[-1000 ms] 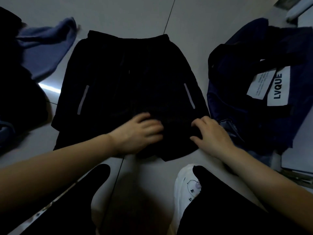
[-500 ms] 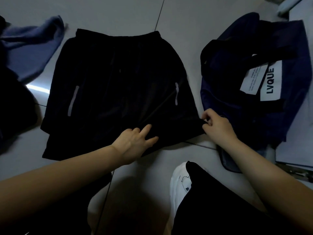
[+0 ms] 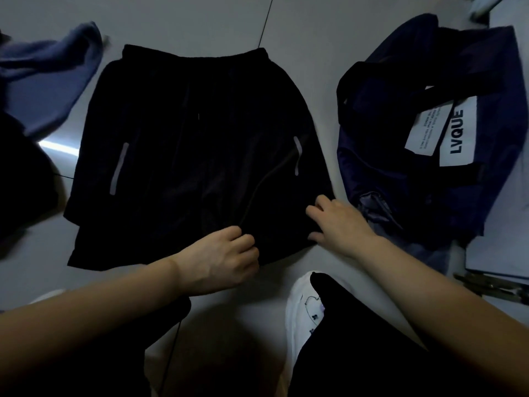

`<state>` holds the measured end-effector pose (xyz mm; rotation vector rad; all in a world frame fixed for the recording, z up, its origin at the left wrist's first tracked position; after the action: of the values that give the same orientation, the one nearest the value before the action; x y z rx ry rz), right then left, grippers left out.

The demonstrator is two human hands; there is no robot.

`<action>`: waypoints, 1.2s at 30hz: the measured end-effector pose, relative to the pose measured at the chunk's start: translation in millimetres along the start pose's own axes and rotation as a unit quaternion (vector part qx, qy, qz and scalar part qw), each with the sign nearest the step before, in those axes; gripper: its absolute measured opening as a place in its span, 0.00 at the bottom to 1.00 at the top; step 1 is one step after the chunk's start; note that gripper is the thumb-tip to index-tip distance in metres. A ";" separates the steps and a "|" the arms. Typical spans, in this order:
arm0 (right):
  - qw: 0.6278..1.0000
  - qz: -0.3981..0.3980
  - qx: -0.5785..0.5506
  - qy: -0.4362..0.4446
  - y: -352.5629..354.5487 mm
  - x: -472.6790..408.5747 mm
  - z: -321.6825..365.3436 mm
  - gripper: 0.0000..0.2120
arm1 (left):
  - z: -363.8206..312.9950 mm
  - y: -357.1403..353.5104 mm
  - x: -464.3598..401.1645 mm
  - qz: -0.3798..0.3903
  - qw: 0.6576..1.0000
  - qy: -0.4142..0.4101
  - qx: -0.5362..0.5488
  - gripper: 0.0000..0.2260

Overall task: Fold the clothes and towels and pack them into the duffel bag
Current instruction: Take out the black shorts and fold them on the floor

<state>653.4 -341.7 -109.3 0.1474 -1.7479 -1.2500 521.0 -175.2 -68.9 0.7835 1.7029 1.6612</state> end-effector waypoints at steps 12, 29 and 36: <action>0.986 -0.164 -0.028 0.010 39.1 17.9 -2.2 0.09 | 1.1 -9.8 37.9 -0.033 0.989 0.081 0.119 0.11; 0.987 0.144 0.068 -0.025 21.4 1.5 21.7 0.14 | -20.1 -21.1 53.6 0.253 0.879 0.098 0.393 0.22; 0.967 -0.059 -0.219 -0.116 112.1 -76.2 8.4 0.19 | 135.0 8.7 60.9 -0.069 0.770 0.445 0.452 0.10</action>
<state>733.3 -239.9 -68.2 -0.1610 -1.6255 -1.7690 587.8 -42.9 -63.5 0.1555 3.2487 1.0482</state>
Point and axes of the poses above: each hand's wrist, its own x-axis away from the middle knuckle, its own y-axis out of the back of the hand, z = x × y, the point moved 5 cm from there along -x, towards the middle knuckle, and after that the axes turned 3 degrees about z, right-handed, at the moved point
